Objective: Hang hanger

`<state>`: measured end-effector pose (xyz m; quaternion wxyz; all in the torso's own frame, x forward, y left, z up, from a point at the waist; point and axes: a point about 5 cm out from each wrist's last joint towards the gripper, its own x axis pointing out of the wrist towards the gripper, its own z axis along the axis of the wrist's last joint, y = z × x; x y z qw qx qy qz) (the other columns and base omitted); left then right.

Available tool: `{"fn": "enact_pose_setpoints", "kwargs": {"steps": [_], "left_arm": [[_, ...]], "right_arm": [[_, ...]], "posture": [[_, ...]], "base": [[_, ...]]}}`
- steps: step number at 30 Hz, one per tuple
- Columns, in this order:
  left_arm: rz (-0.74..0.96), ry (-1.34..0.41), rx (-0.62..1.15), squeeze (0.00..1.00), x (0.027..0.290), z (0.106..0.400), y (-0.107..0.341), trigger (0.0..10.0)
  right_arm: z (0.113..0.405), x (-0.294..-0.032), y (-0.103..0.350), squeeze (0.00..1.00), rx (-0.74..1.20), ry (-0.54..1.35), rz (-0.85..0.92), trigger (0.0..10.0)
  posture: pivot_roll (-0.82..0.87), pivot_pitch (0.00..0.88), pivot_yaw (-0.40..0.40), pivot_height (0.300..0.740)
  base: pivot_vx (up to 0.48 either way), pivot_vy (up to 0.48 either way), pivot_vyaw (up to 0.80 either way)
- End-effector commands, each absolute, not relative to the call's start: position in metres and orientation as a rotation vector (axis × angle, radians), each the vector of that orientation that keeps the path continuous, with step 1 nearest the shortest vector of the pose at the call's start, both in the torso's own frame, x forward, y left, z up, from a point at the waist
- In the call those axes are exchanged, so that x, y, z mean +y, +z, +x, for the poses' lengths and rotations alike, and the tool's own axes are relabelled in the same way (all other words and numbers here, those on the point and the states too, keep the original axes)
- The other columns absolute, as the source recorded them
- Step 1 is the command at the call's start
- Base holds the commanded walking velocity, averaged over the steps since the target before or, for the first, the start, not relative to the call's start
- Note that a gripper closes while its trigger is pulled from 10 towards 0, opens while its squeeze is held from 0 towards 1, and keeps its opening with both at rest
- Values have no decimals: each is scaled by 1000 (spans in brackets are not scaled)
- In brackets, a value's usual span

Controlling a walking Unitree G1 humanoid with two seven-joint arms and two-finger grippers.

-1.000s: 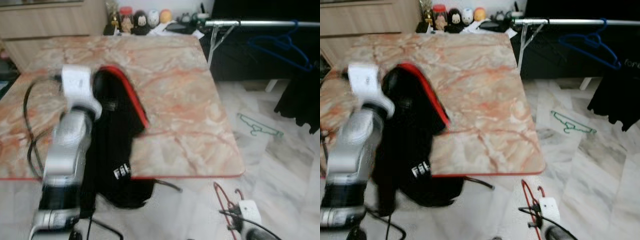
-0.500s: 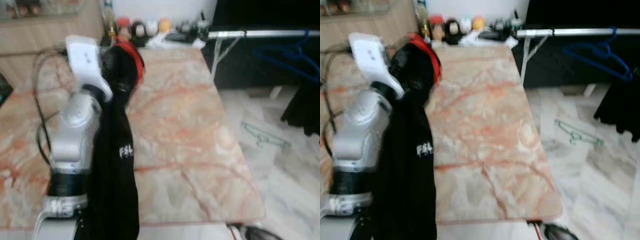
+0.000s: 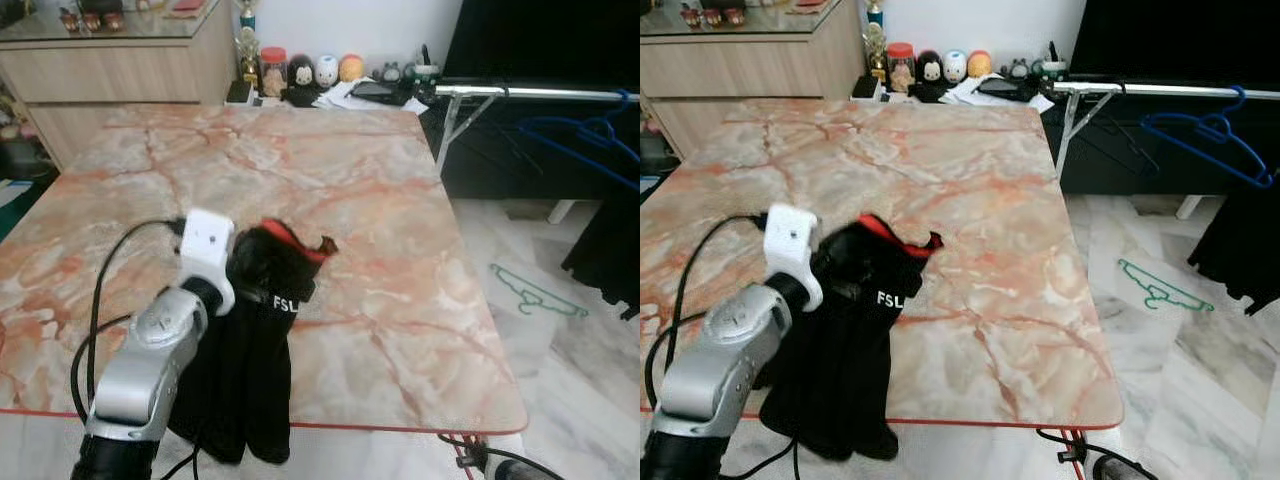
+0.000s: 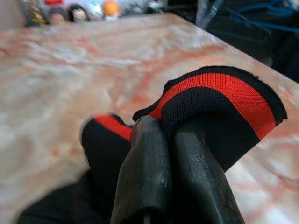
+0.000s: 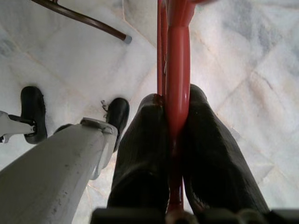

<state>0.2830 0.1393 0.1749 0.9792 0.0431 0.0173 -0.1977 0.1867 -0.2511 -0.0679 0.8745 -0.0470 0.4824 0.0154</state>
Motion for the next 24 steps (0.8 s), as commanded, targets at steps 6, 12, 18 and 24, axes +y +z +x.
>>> {"fn": "enact_pose_setpoints", "kwargs": {"steps": [6, 12, 18, 24], "left_arm": [[108, -392, 100, 584, 131, 259, 158, 10000], [112, -362, 99, 1000, 138, 254, 157, 10000], [106, -418, 61, 1000, 145, 234, 165, 10000], [72, -452, 16, 1000, 156, 211, 174, 10000]], "right_arm": [[188, -253, -67, 0, 1009, 33, -104, 10000], [188, -253, -67, 0, 1010, 37, -107, 10000], [187, -254, -67, 0, 1012, 39, -108, 10000], [187, -255, -66, 0, 1013, 38, -110, 10000]], "posture": [[27, 90, -27, 740], [27, 91, -28, 740], [31, 95, -34, 740], [43, 97, -41, 740]], "base": [[0, 0, 0], [0, 0, 0], [0, 0, 0], [0, 0, 0]]}}
